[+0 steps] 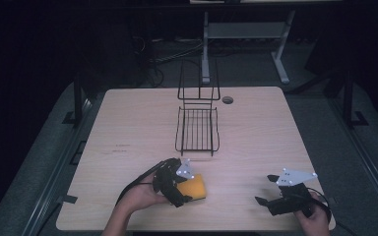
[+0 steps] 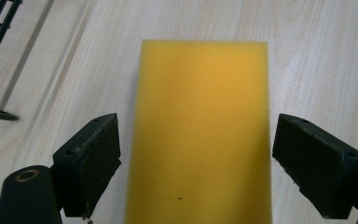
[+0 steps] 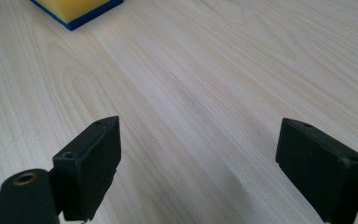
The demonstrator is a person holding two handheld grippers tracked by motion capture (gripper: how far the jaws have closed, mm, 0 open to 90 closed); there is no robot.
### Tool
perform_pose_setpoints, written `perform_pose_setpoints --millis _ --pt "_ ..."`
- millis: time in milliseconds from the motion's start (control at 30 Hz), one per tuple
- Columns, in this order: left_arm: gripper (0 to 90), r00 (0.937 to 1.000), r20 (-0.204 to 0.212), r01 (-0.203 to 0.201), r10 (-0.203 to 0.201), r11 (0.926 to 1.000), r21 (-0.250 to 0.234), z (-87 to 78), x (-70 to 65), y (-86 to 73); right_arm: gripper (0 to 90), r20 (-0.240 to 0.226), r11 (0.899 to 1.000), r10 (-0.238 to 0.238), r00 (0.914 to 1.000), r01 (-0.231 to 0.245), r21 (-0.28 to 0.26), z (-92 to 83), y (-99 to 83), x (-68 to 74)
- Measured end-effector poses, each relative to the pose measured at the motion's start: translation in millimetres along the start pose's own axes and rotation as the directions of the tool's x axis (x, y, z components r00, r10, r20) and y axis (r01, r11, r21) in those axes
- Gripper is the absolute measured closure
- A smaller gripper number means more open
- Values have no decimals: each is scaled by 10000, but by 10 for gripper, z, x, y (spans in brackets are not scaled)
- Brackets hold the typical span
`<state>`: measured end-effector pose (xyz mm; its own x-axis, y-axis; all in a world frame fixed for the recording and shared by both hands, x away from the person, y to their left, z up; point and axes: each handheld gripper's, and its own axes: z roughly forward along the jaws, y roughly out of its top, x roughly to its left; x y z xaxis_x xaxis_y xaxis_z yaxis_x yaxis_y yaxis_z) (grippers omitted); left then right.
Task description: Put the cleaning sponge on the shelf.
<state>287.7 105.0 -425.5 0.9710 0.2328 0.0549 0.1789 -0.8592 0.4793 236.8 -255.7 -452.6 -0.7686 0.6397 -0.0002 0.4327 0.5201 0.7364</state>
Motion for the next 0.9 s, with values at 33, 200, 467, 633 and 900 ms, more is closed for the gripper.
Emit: perform_pose_setpoints --millis 33,200,467,633,900 --pt "144 10000 0 0 0 10000 0 0 0 0 138 -3 10000 -2 10000 2 -5 0 1 0" --pt "143 10000 -9 28 -28 9999 109 32 3 5 138 -19 10000 0 10000 0 -13 -1 2 3" --pt "143 9999 110 83 -86 9995 301 90 13 9 138 -18 10000 3 10000 -3 -5 -4 2 4" --pt "143 9996 204 178 -186 9992 352 129 17 -1 138 -16 10000 -12 10000 12 15 -3 2 4" --pt "144 9994 273 204 -216 9989 431 166 23 -17 138 -18 10000 -7 10000 7 11 -6 3 5"
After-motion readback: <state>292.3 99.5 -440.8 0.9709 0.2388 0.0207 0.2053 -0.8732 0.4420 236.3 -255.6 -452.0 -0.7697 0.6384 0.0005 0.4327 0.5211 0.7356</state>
